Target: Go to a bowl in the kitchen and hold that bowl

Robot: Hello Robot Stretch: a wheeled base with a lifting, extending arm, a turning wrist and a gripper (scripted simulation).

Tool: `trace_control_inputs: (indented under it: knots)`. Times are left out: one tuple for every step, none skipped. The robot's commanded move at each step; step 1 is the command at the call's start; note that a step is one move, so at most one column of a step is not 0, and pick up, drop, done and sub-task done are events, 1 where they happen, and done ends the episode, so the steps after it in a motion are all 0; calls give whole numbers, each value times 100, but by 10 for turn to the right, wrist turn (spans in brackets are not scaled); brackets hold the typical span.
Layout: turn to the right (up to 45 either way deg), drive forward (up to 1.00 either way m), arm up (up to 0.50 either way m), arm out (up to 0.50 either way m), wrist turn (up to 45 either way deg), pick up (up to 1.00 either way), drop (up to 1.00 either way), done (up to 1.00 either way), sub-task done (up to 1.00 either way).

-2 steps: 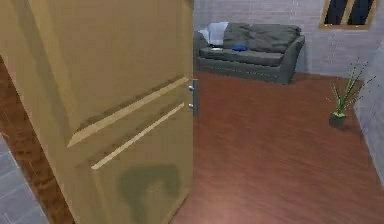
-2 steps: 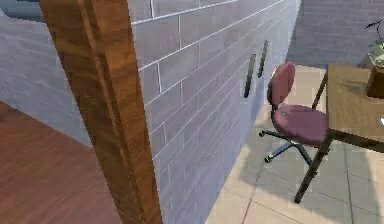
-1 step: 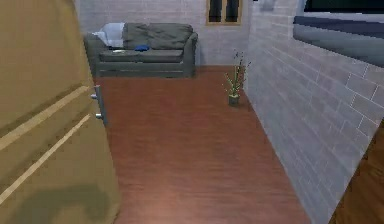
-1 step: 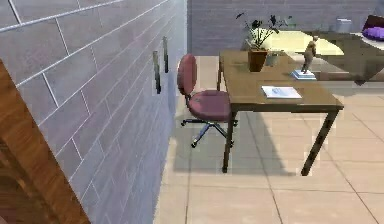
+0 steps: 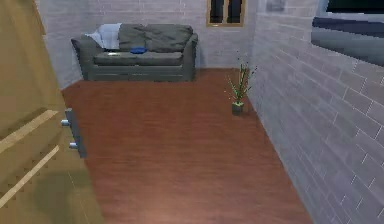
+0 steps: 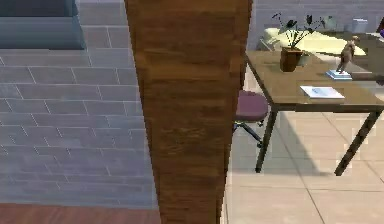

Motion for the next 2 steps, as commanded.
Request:
trace_control_inputs:
  knots:
    - [0,100,0,0,0,0,0,0,0]
    - [0,100,0,0,0,0,0,0,0]
